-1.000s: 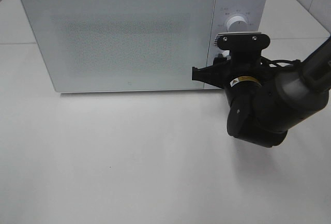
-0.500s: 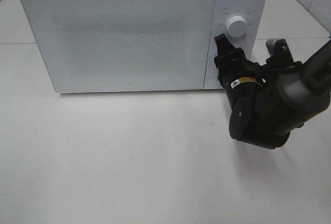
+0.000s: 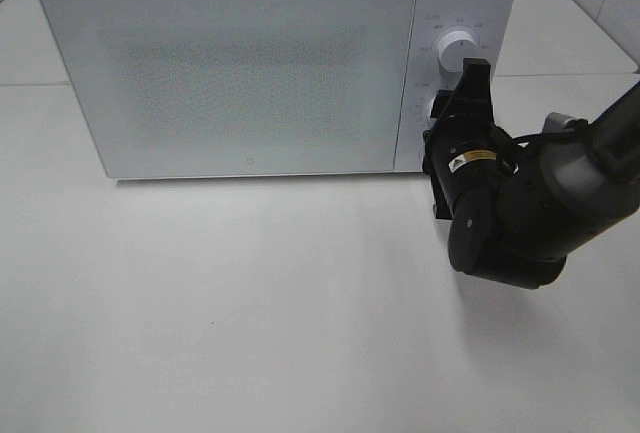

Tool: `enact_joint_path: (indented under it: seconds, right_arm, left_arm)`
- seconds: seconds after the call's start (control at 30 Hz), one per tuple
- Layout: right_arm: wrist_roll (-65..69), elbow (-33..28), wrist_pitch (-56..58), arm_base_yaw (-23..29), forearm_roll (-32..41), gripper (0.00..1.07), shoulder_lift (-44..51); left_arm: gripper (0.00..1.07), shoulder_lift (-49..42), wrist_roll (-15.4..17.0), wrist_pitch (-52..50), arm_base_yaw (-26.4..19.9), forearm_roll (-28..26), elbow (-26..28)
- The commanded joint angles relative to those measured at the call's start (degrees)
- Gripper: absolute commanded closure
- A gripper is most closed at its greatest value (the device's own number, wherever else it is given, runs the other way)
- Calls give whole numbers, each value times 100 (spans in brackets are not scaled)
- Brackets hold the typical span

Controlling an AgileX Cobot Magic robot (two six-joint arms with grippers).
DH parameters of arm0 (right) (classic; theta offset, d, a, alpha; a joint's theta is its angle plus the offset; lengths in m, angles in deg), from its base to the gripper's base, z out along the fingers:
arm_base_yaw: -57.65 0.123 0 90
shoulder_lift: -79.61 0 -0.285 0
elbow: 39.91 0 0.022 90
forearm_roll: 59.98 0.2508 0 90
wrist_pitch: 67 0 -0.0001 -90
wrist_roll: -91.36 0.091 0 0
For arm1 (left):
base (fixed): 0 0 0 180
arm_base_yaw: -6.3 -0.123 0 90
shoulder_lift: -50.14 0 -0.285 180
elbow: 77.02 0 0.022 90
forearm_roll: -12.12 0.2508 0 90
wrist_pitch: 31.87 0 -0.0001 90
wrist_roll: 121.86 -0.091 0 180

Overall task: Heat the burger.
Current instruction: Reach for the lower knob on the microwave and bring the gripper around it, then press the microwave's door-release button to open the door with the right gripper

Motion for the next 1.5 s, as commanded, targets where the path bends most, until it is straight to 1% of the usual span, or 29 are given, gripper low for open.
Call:
enact_joint_path:
  seconds: [0.03, 0.37, 0.43, 0.5, 0.53, 0.57, 0.6, 0.63, 0.67, 0.7, 0.73, 0.77, 0.8, 0.83, 0.87, 0.9, 0.93, 0.97, 1.0, 1.03, 1.1, 1.17, 1.4, 1.43, 1.5]
  right_arm:
    - [-275, 235, -1008, -6, -888, 97, 23]
    - [-539, 235, -1008, -6, -888, 94, 23]
    - [-539, 235, -1008, -6, -888, 93, 23]
    - [-590, 229, -1014, -6, -871, 89, 23]
    - [-590, 229, -1014, -6, -871, 89, 23]
    - [-693, 223, -1026, -6, -819, 85, 23]
    - [-693, 223, -1026, -6, -819, 85, 23]
    - [-791, 223, -1129, -6, -705, 79, 23]
    - [-837, 223, -1175, -6, -688, 76, 23]
    - [-837, 223, -1175, -6, -688, 76, 23]
    - [-940, 223, -1301, -6, -625, 66, 23]
    - [-1014, 223, -1301, -6, -556, 61, 23]
    - [-1014, 223, -1301, -6, -556, 61, 23]
    - [-1134, 218, -1295, -6, -441, 50, 23]
    - [-1134, 218, -1295, -6, -441, 50, 23]
    - [-1186, 195, -1295, -6, -430, 44, 23]
    - [-1220, 178, -1295, -6, -435, 33, 23]
    - [-1220, 178, -1295, -6, -435, 33, 23]
    - [-1232, 143, -1289, -6, -447, 25, 23]
    - [-1232, 115, -1289, -6, -476, 22, 23]
    - [-1232, 46, -1289, -6, -556, 20, 23]
    - [-1289, 11, -1283, -6, -625, 21, 23]
    - [-1335, -269, -1283, 11, -1152, 25, 63]
    - [-1335, -269, -1283, 11, -1152, 25, 63]
    - [-1341, -464, -1243, 11, -1192, 26, 241]
  left_arm:
    - [6, -86, 0, -86, -17, -11, -6]
    - [6, -86, 0, -86, -17, -11, -6]
    - [6, -86, 0, -86, -17, -11, -6]
    - [6, -86, 0, -86, -17, -11, -6]
    - [6, -86, 0, -86, -17, -11, -6]
    - [6, -86, 0, -86, -17, -11, -6]
    - [6, -86, 0, -86, -17, -11, -6]
    - [6, -86, 0, -86, -17, -11, -6]
    - [6, -86, 0, -86, -17, -11, -6]
    - [6, -86, 0, -86, -17, -11, -6]
    - [6, -86, 0, -86, -17, -11, -6]
    - [6, -86, 0, -86, -17, -11, -6]
    - [6, -86, 0, -86, -17, -11, -6]
    - [6, -86, 0, -86, -17, -11, -6]
    - [6, -86, 0, -86, -17, -11, -6]
    - [6, -86, 0, -86, -17, -11, -6]
    - [6, -86, 0, -86, -17, -11, -6]
    - [6, -86, 0, -86, -17, -11, -6]
    - [6, -86, 0, -86, -17, -11, -6]
    - [6, -86, 0, -86, -17, -11, -6]
    - [6, -86, 0, -86, -17, -11, -6]
    - [6, -86, 0, -86, -17, -11, -6]
    - [6, -86, 0, -86, -17, -11, -6]
    - [6, -86, 0, -86, -17, -11, -6]
    - [6, -86, 0, -86, -17, -11, -6]
